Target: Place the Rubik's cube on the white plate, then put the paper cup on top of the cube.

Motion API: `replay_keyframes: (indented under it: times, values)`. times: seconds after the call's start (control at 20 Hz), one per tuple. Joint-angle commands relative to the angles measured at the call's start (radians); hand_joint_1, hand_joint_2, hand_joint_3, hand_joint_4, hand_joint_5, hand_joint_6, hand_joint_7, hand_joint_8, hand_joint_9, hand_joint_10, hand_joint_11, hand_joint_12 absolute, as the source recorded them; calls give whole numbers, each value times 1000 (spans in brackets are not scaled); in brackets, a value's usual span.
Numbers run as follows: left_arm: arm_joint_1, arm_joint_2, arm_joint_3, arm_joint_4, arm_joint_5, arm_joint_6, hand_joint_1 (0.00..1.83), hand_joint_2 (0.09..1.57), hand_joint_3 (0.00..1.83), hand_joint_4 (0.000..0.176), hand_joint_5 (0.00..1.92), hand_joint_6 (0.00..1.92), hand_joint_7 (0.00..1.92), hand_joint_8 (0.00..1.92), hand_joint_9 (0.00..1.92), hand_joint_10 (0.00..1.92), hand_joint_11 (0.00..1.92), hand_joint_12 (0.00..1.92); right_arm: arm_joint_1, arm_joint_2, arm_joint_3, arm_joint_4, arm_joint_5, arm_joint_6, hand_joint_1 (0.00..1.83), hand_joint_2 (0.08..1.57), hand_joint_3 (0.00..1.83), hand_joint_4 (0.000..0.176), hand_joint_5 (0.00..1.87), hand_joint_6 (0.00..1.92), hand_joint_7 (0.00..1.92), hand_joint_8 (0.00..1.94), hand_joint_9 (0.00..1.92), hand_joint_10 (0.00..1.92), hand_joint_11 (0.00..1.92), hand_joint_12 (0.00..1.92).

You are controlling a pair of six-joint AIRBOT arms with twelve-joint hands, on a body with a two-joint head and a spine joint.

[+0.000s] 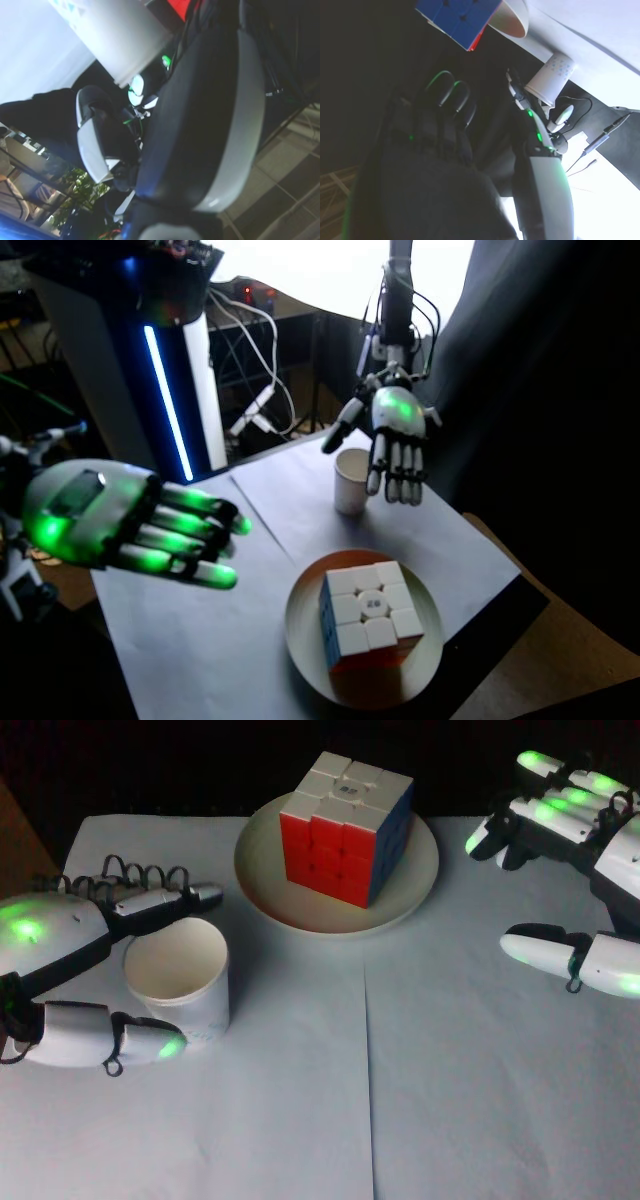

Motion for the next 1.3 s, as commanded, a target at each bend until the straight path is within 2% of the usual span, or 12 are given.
replay_keyframes:
  times: [0.0, 0.05, 0.1, 0.2, 0.3, 0.35, 0.4, 0.55, 0.7, 0.95, 1.15, 1.25]
  values:
    - [-12, -3, 6, -10, -116, -3, 739, 1168, 0, 98, 285, 58, 335, 156, 154, 657, 0, 1279, 3, -4, 2, 7, 130, -1, 712, 1282, 2, 0, 29, 1135, 226, 1316, 196, 1348, 0, 1761]
    - [-12, -2, 6, -10, -118, -3, 769, 1219, 0, 96, 76, 886, 96, 1207, 5, 1475, 0, 1665, 3, -5, 2, 7, 130, -1, 718, 1273, 0, 0, 51, 1135, 318, 1407, 220, 1324, 0, 1694]
    - [-12, -1, 6, -10, -124, -3, 830, 1235, 0, 120, 3, 1295, 100, 1408, 15, 1599, 0, 1790, 2, -6, 2, 7, 130, -1, 711, 1279, 0, 0, 58, 1126, 268, 1368, 202, 1397, 0, 1715]
    - [-13, 0, 5, -10, -135, -4, 847, 1251, 2, 96, 180, 907, 267, 664, 41, 1104, 0, 1393, 1, -7, 2, 7, 130, -1, 688, 1308, 6, 0, 7, 1120, 222, 1257, 192, 1377, 0, 1747]
    - [-15, 6, 2, -10, -150, -5, 842, 1214, 0, 66, 157, 942, 289, 850, 85, 1182, 0, 1502, 0, -7, 2, 8, 129, -1, 719, 1294, 0, 0, 35, 1103, 256, 1269, 232, 1390, 0, 1769]
    - [-17, 15, -3, -10, -165, -6, 856, 1193, 0, 87, 129, 1013, 239, 954, 61, 1172, 0, 1456, 0, -8, 2, 8, 129, -1, 729, 1300, 1, 0, 24, 1120, 235, 1286, 203, 1411, 0, 1743]
    - [-19, 25, -9, -10, -177, -6, 830, 1201, 0, 104, 150, 935, 268, 753, 83, 974, 0, 1284, 0, -8, 3, 8, 129, -1, 689, 1311, 5, 0, 4, 1092, 208, 1243, 186, 1383, 0, 1714]
    - [-44, 51, -17, 3, -197, -9, 823, 1180, 0, 61, 342, 401, 509, 99, 287, 547, 0, 1403, 0, -10, 3, 11, 129, -1, 687, 1297, 0, 0, 27, 1069, 200, 1134, 202, 1351, 1, 1739]
    - [-95, 56, 7, 39, -189, -61, 846, 1157, 0, 13, 384, 319, 577, 45, 271, 782, 0, 1590, 0, -13, 4, 14, 129, -1, 668, 1297, 2, 0, 22, 1052, 179, 1145, 167, 1388, 0, 1754]
    - [-250, 23, 75, 159, -72, -146, 762, 1212, 3, 106, 366, 452, 467, 412, 216, 999, 0, 1581, 0, -17, 7, 15, 129, -1, 687, 1306, 6, 0, 35, 999, 182, 1205, 122, 1402, 0, 1743]
    - [-356, -25, 150, 262, 25, -258, 988, 1180, 0, 53, 319, 686, 345, 809, 212, 1254, 52, 1737, 0, -20, 8, 15, 129, -1, 670, 1304, 1, 0, 76, 950, 219, 1131, 195, 1455, 0, 1780]
    - [-417, -50, 181, 310, 72, -288, 930, 1184, 0, 117, 186, 879, 296, 831, 184, 1172, 1, 1687, -4, -21, 9, 16, 129, -1, 680, 1297, 0, 0, 50, 927, 198, 1097, 143, 1327, 0, 1754]
